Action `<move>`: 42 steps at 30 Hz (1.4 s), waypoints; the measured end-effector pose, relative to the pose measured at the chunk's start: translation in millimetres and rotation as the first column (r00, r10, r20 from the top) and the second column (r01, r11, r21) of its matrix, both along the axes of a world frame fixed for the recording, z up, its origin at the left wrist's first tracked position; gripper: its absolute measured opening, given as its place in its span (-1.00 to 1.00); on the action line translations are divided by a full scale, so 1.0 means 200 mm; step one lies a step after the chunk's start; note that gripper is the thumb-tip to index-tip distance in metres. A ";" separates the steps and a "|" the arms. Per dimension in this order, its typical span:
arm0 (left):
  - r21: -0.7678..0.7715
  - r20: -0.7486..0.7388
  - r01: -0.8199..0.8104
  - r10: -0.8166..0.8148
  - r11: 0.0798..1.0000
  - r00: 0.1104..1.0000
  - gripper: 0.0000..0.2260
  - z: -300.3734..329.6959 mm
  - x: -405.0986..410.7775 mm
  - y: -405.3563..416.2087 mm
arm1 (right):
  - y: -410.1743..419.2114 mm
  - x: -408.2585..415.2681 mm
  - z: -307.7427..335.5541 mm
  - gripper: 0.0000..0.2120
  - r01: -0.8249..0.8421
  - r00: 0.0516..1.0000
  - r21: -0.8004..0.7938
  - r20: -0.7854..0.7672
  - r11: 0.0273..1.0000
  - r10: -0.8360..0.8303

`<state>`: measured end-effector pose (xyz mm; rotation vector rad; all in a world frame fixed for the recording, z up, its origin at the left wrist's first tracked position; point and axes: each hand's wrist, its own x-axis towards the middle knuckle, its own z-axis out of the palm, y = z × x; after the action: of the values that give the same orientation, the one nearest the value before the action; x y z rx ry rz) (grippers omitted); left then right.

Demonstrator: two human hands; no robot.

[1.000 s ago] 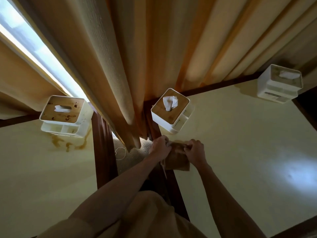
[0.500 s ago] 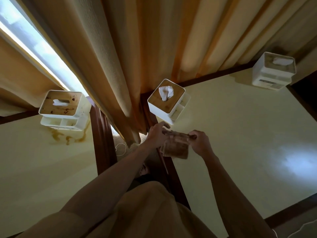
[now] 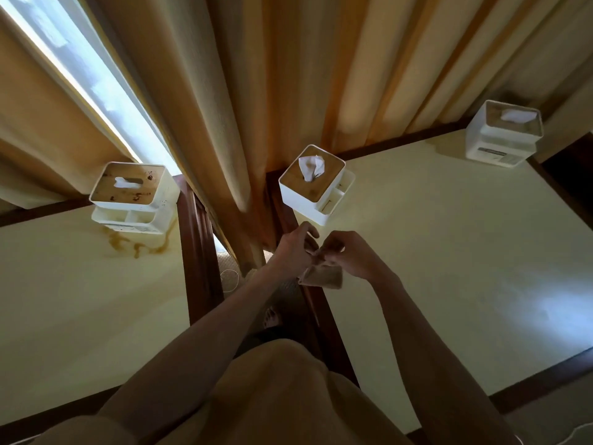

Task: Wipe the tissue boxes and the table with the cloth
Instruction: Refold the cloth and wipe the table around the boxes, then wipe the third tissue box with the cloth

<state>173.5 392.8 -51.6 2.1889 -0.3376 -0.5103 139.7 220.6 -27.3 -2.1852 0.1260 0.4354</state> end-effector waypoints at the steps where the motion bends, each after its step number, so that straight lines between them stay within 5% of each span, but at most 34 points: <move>1: 0.009 0.020 -0.007 0.007 1.000 1.000 -0.55 0.01 -0.02 0.02 | 0.02 -0.01 0.01 -0.92 -0.008 1.000 0.001 0.018 1.000 0.008; 15: -0.049 0.124 -0.235 0.240 0.971 0.963 -0.60 0.32 -0.33 0.59 | 0.46 -0.12 0.32 -0.91 -0.318 0.907 -0.085 0.263 0.944 0.329; 32: -0.078 0.153 -0.495 0.501 0.866 0.852 -0.61 0.40 -0.37 1.58 | 1.37 0.15 0.54 -0.90 -0.443 0.775 -0.204 0.402 0.873 0.488; 42: -0.011 0.144 -0.298 0.297 0.954 0.944 -0.43 0.36 -0.03 2.27 | 1.97 0.22 0.50 -0.88 -0.268 0.857 -0.212 0.394 0.940 0.333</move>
<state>168.2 845.9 20.9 2.2411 -0.0759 -0.1864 184.0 614.5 72.6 -2.4050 -0.4458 0.1099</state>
